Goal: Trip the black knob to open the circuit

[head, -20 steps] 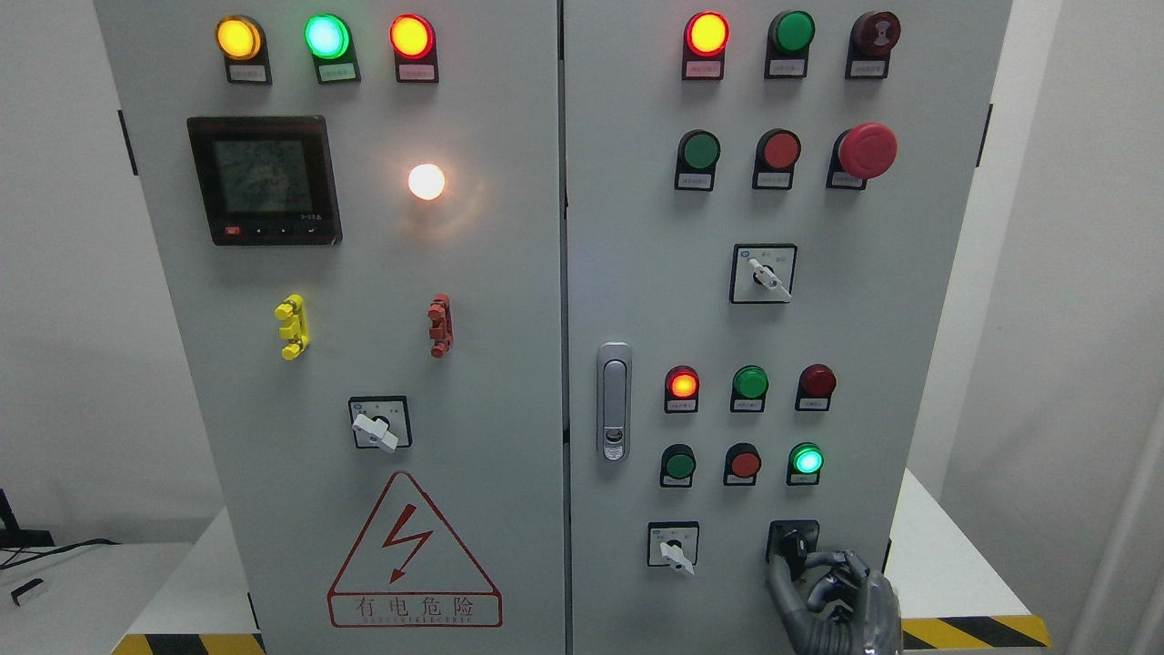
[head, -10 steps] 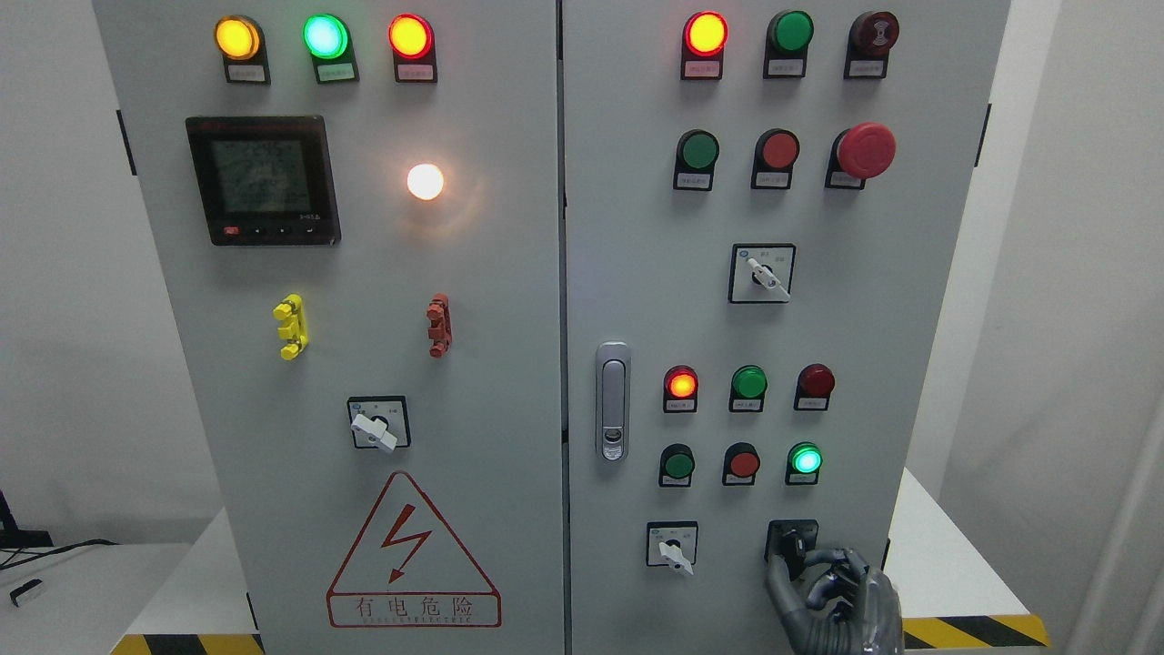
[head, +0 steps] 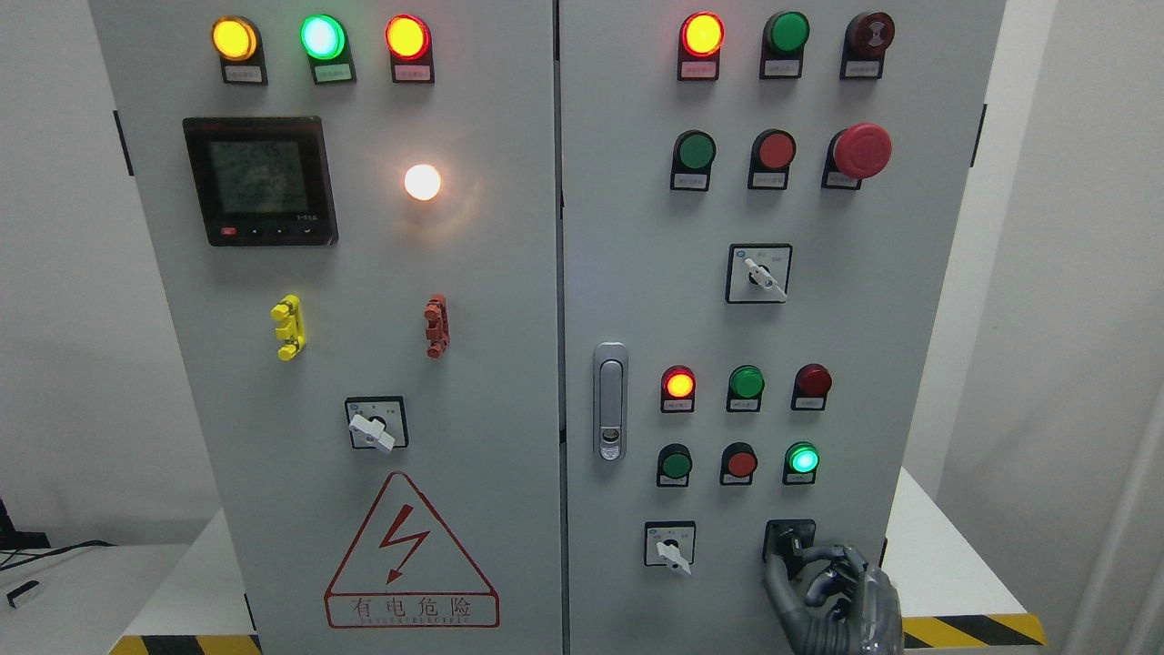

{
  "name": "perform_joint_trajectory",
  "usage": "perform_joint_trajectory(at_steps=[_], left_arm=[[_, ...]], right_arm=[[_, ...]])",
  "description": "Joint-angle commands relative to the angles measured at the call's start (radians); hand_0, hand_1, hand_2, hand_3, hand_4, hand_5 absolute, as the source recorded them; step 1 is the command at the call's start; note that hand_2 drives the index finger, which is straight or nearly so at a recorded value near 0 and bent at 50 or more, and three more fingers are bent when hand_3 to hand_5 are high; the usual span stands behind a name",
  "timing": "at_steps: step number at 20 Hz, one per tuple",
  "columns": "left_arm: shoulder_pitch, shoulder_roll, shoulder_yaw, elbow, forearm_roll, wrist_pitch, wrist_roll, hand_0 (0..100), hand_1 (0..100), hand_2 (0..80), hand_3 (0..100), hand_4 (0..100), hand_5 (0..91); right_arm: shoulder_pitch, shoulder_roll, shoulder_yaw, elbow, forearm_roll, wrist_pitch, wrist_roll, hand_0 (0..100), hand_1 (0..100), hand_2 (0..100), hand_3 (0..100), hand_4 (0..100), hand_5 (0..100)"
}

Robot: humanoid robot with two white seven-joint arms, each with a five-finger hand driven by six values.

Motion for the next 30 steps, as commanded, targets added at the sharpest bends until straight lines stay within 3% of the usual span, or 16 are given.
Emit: perform_joint_trajectory(at_steps=[1,16,30], left_arm=[[0.000,0.001,0.000,0.000,-0.031,0.000,-0.001,12,39,0.0,0,0,0.0],[0.000,0.001,0.000,0.000,-0.031,0.000,-0.001,12,39,0.0,0,0,0.0],[0.000,-0.001,0.000,0.000,-0.031,0.000,-0.001,12,39,0.0,0,0,0.0]], right_arm=[[0.002,-0.001,-0.001,0.020,0.016,0.001,0.000,28,75,51,89,85,91],[0.002,-0.003,-0.029,0.029,0.018,-0.025,0.002,30,76,47,85,83,90],[0.000,-0.004,-0.035,0.029,0.018,-0.034,0.003,25,77,47,85,82,90]])
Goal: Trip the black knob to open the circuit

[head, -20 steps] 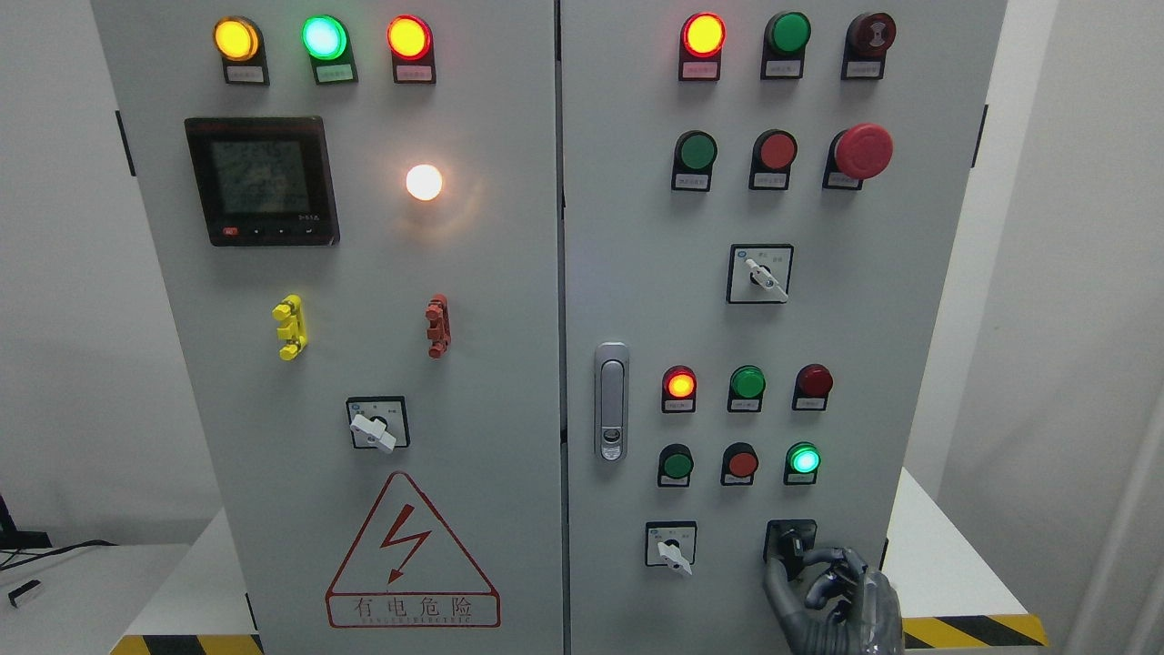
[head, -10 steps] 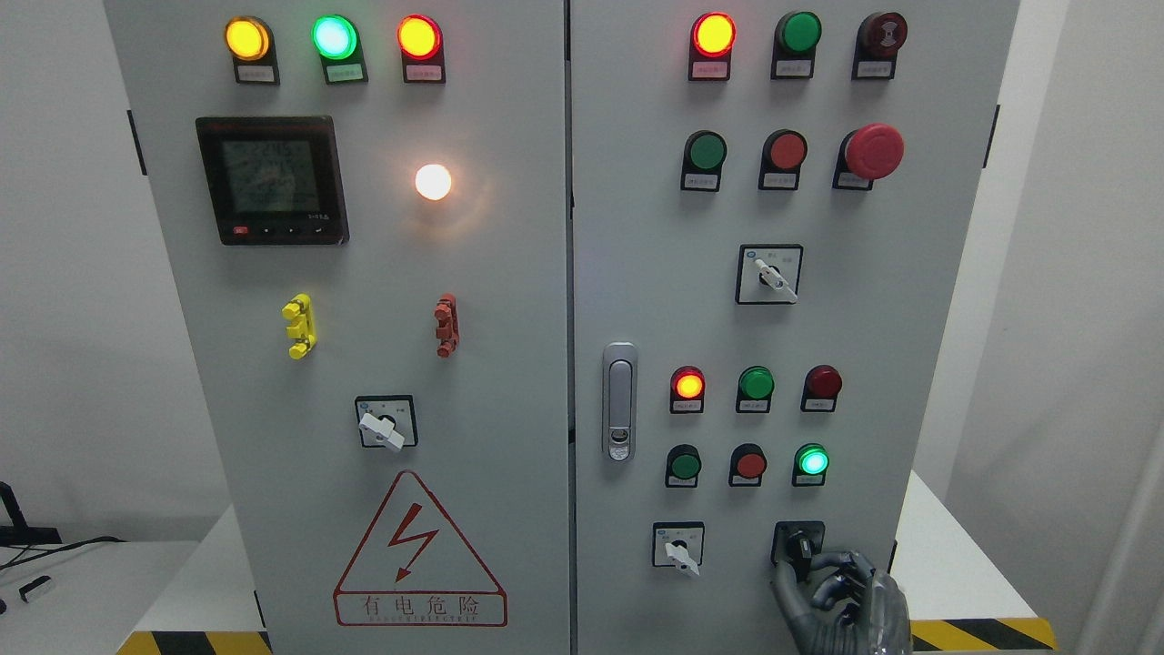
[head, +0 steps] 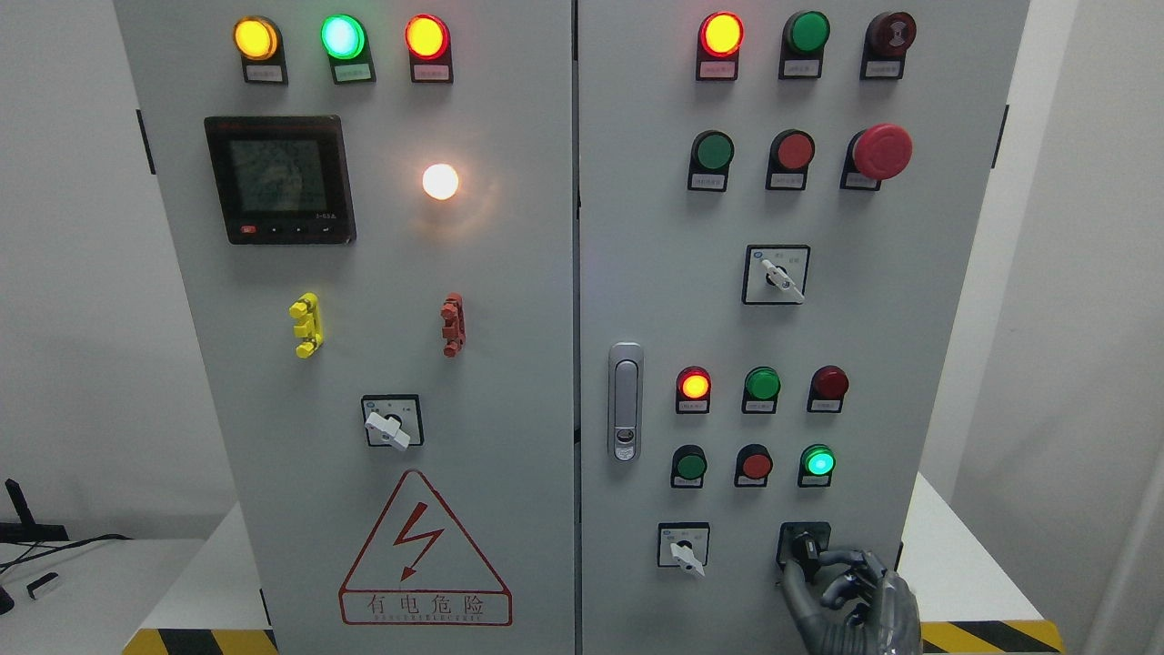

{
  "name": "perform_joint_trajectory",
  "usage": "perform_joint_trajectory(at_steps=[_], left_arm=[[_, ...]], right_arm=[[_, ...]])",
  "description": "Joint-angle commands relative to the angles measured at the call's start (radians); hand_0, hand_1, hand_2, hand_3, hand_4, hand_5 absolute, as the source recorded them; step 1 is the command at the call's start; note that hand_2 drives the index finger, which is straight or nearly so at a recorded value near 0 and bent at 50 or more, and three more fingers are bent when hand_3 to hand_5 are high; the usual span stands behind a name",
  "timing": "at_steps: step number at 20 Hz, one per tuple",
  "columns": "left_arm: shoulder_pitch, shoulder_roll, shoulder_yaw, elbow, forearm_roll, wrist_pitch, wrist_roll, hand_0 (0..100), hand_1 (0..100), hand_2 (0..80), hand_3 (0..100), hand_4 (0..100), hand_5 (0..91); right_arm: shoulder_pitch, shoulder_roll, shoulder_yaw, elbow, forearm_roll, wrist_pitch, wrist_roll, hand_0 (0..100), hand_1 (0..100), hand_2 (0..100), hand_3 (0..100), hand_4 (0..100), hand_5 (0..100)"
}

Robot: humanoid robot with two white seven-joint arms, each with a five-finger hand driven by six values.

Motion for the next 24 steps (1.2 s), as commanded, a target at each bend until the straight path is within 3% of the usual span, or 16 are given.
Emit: perform_joint_trajectory(at_steps=[1,24], left_arm=[[0.000,-0.001,0.000,-0.001,-0.031,0.000,-0.001,12,39,0.0,0,0,0.0],[0.000,0.001,0.000,0.000,-0.031,0.000,-0.001,12,39,0.0,0,0,0.0]], right_arm=[[-0.001,0.000,0.011,0.002,0.000,-0.001,0.000,25,77,47,85,82,90],[0.003,-0.002,0.005,-0.008,-0.001,-0.021,-0.005,25,78,49,85,83,90]])
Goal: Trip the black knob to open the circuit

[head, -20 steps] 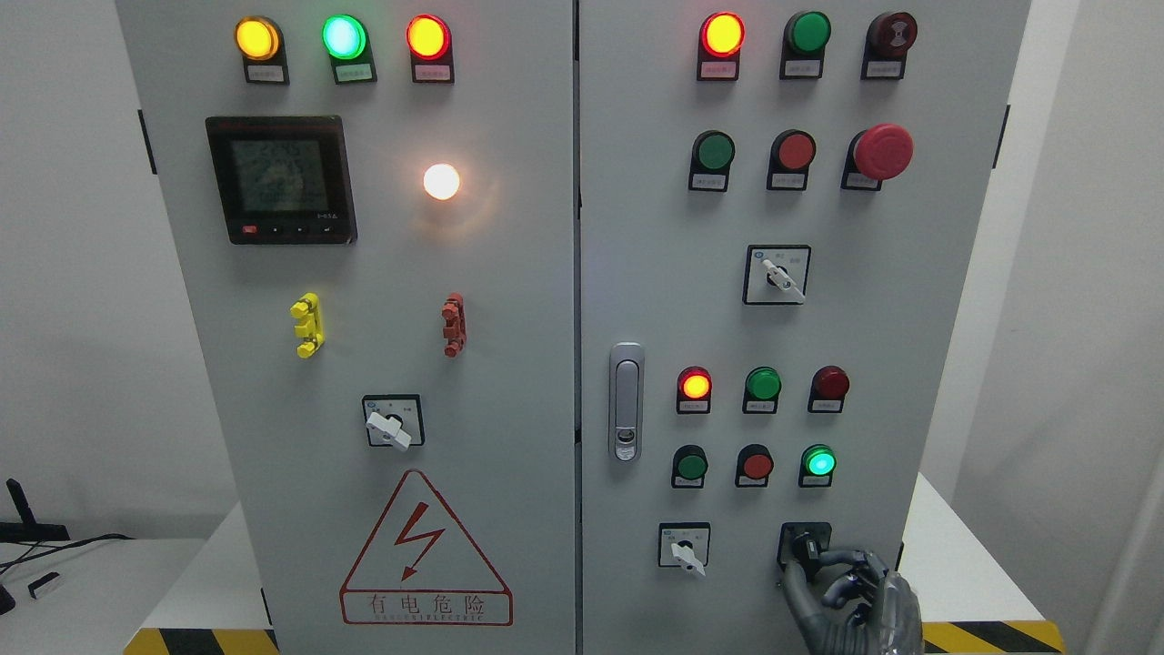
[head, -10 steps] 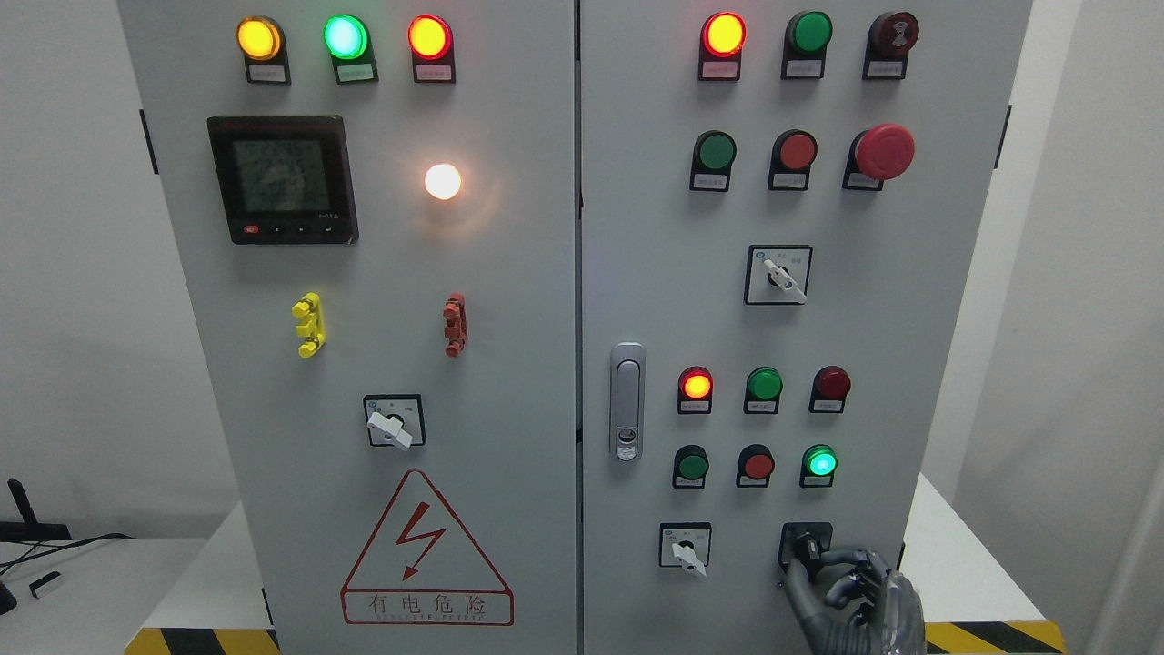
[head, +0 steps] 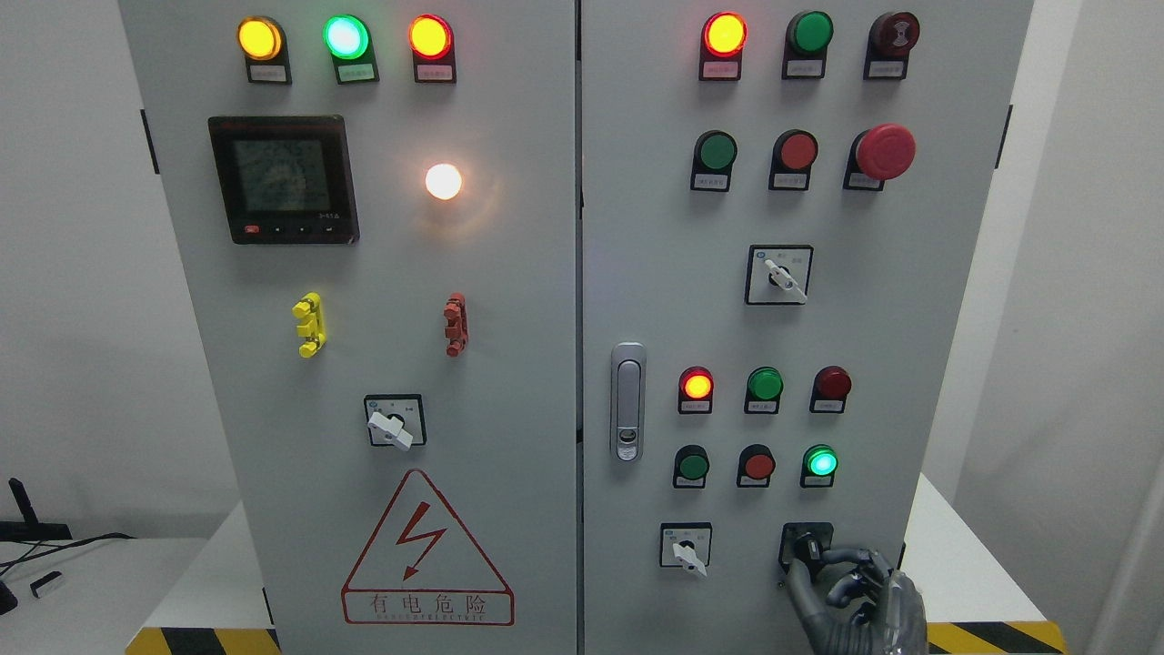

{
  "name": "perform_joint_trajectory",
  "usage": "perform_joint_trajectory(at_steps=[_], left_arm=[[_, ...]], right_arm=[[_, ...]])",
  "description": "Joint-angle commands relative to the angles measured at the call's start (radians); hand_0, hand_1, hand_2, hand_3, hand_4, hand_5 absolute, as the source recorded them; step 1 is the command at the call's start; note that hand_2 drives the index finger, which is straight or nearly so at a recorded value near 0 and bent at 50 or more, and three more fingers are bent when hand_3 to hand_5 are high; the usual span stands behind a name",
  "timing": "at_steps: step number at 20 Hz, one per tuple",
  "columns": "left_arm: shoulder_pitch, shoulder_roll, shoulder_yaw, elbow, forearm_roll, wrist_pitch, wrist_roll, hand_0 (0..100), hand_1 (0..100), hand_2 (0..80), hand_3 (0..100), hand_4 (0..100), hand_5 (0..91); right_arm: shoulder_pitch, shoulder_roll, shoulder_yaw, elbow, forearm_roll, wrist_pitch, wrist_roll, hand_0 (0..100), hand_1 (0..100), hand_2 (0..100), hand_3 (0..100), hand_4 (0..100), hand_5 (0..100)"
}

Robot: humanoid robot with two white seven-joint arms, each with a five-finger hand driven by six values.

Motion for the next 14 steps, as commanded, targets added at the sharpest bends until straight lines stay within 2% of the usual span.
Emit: perform_joint_trajectory(at_steps=[1,14], left_arm=[[0.000,0.001,0.000,0.001,-0.031,0.000,-0.001,12,39,0.0,0,0,0.0],[0.000,0.001,0.000,0.000,-0.031,0.000,-0.001,12,39,0.0,0,0,0.0]], right_arm=[[0.002,-0.001,0.011,-0.003,0.000,-0.008,0.000,25,78,49,85,83,90],[0.005,-0.003,0.003,-0.019,0.000,-0.012,0.000,26,80,52,85,83,90]])
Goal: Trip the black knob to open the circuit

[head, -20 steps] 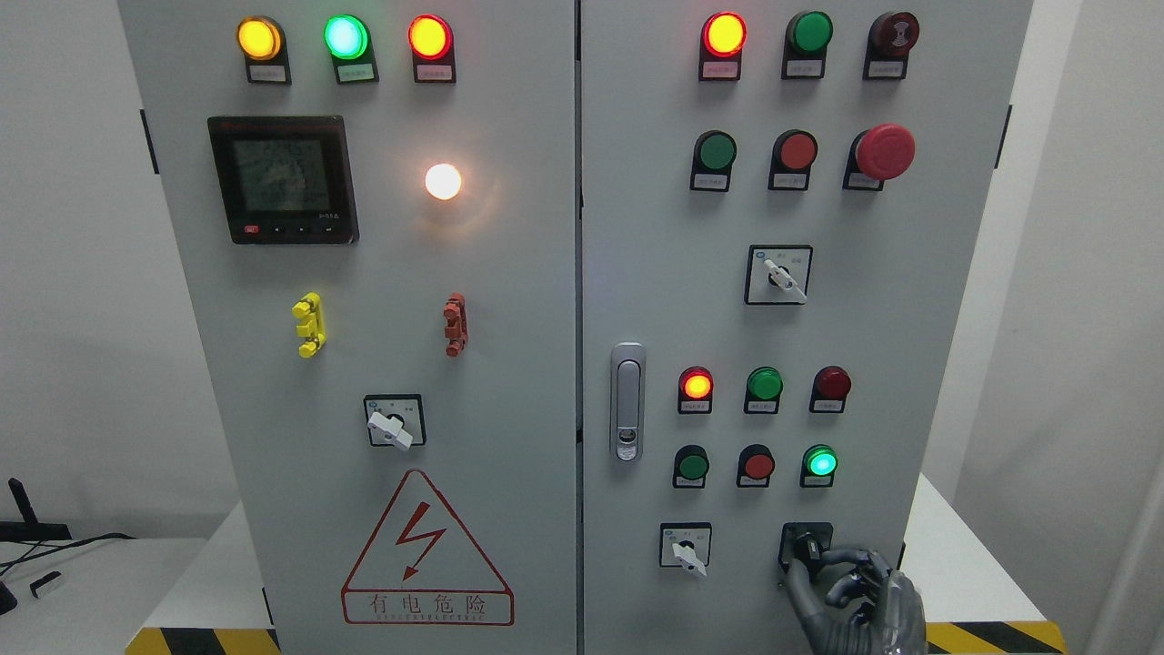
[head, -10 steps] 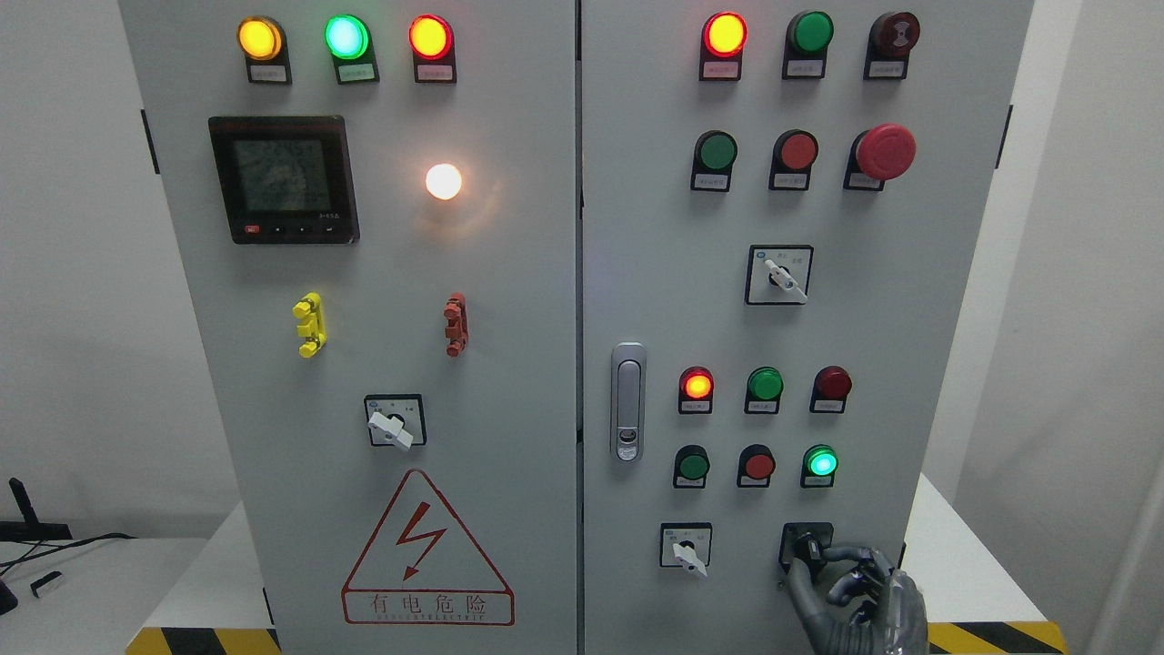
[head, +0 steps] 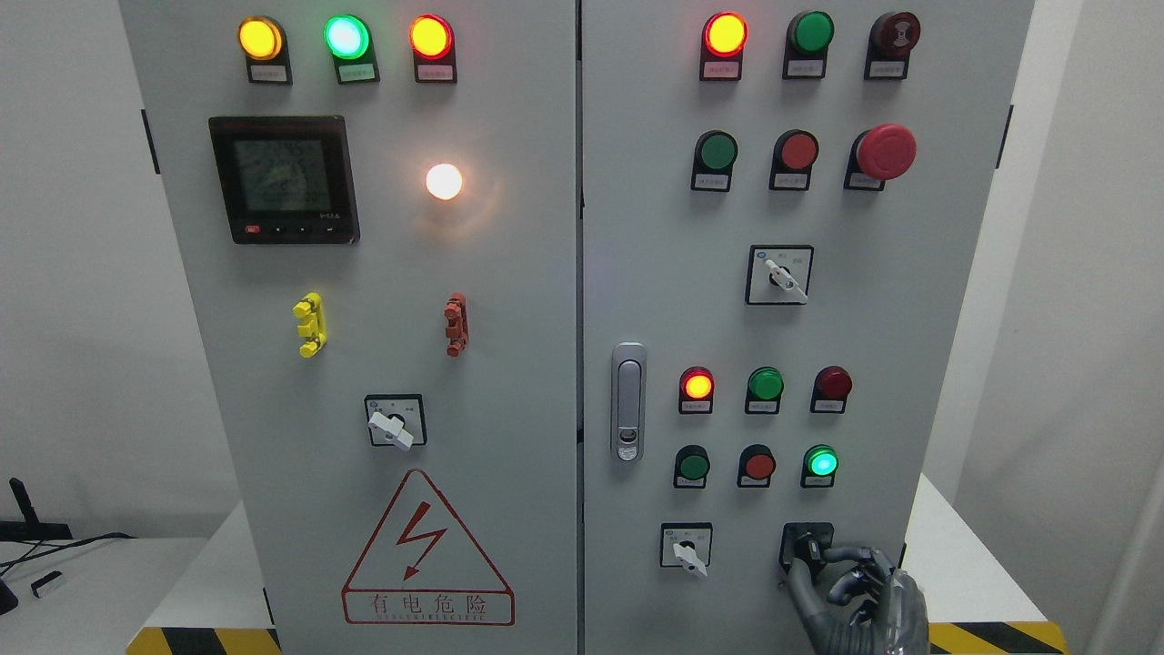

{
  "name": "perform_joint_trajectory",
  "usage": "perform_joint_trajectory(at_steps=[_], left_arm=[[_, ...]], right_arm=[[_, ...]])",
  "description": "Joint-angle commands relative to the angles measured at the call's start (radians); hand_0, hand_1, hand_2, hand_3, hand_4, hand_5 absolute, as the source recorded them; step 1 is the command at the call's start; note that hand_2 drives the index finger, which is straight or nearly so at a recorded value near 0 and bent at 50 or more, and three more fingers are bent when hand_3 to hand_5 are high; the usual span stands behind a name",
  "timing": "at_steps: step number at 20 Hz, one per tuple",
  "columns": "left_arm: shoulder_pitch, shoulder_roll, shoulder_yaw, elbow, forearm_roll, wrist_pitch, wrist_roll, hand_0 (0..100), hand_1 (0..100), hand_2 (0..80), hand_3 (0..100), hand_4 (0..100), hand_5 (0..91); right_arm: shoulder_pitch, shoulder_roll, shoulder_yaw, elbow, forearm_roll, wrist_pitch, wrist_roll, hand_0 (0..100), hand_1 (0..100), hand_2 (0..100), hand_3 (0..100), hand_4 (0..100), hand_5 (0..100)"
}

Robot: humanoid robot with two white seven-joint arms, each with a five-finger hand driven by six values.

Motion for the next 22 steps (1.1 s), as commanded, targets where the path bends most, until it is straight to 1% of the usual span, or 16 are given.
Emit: perform_joint_trajectory(at_steps=[1,6,12,15,16,19,20,22], left_arm=[[0.000,-0.001,0.000,0.000,-0.031,0.000,-0.001,12,39,0.0,0,0,0.0],[0.000,-0.001,0.000,0.000,-0.031,0.000,-0.001,12,39,0.0,0,0,0.0],[0.000,0.001,0.000,0.000,-0.031,0.000,-0.001,12,39,0.0,0,0,0.0],[0.000,-0.001,0.000,0.000,-0.031,0.000,-0.001,12,39,0.0,0,0,0.0],[0.000,0.001,0.000,0.000,-0.031,0.000,-0.001,12,39,0.0,0,0,0.0],[0.000,0.001,0.000,0.001,-0.031,0.000,-0.001,12,39,0.0,0,0,0.0],[0.000,-0.001,0.000,0.000,-0.031,0.000,-0.001,12,39,0.0,0,0,0.0],[0.000,0.001,0.000,0.001,-0.031,0.000,-0.001,12,39,0.0,0,0,0.0]], right_arm=[[0.002,-0.003,0.003,-0.013,0.000,-0.003,0.000,26,80,52,85,83,90],[0.013,-0.005,-0.008,-0.013,0.000,-0.015,0.000,26,80,52,85,83,90],[0.024,-0.006,-0.008,-0.013,0.000,-0.028,0.000,27,81,52,85,83,90],[0.028,-0.006,-0.015,-0.013,-0.002,-0.029,0.000,21,81,53,86,84,90],[0.028,-0.006,-0.022,-0.013,-0.002,-0.029,0.002,17,81,53,87,84,90],[0.030,-0.006,-0.037,-0.013,-0.002,-0.029,0.002,10,82,54,87,84,90],[0.032,-0.006,-0.042,-0.013,-0.002,-0.031,0.002,6,82,54,87,84,90],[0.035,-0.008,-0.045,-0.013,-0.002,-0.031,0.002,1,82,54,87,84,90]])
